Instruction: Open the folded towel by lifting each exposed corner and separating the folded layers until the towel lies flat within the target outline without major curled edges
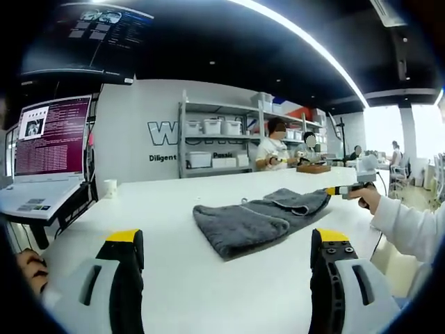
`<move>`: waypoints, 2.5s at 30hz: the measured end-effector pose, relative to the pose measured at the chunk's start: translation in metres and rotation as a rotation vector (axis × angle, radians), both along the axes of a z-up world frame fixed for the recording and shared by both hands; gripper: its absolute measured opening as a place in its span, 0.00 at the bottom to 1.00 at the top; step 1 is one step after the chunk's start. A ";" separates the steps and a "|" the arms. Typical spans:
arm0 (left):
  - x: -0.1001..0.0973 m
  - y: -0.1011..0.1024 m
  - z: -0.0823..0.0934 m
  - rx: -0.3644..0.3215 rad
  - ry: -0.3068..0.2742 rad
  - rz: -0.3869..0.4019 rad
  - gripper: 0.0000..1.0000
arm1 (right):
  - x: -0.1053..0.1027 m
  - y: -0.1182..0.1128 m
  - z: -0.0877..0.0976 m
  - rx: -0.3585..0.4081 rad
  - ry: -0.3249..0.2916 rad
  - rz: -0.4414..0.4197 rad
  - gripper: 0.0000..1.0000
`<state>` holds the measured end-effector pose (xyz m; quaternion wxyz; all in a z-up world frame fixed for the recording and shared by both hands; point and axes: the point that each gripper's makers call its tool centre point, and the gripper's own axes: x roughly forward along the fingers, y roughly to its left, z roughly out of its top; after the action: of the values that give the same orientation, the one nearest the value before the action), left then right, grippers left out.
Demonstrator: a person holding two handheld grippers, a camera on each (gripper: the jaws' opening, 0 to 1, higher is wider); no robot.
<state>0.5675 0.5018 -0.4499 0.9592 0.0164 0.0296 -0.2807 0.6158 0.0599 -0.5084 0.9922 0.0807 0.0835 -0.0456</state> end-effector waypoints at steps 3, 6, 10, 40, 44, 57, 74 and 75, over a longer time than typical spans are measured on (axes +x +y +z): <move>0.000 -0.001 0.000 0.001 0.001 -0.003 0.99 | -0.001 0.000 -0.003 -0.003 0.013 0.004 0.00; 0.000 -0.002 0.000 0.003 0.001 -0.006 0.99 | -0.001 -0.001 -0.005 -0.002 0.024 0.005 0.01; 0.000 -0.002 0.000 0.001 0.001 -0.006 0.99 | -0.003 -0.002 -0.011 -0.037 0.057 0.011 0.02; -0.001 -0.009 -0.002 0.009 0.005 -0.018 0.99 | -0.078 0.033 0.061 -0.119 -0.118 0.005 0.52; -0.003 -0.012 -0.002 0.018 0.006 -0.027 0.99 | -0.084 0.057 0.065 -0.127 -0.120 0.040 0.62; -0.005 -0.017 0.000 0.025 0.000 -0.038 0.99 | -0.104 0.088 0.081 -0.114 -0.159 0.083 0.89; -0.008 -0.023 -0.001 0.028 0.003 -0.054 0.99 | -0.109 0.104 0.082 -0.095 -0.128 0.133 0.99; -0.007 -0.023 -0.002 0.028 0.004 -0.055 0.99 | -0.109 0.105 0.082 -0.098 -0.122 0.133 0.99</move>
<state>0.5602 0.4789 -0.4515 0.9508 0.0302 0.0351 -0.3063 0.5068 0.1648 -0.4266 0.9990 0.0289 0.0258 0.0216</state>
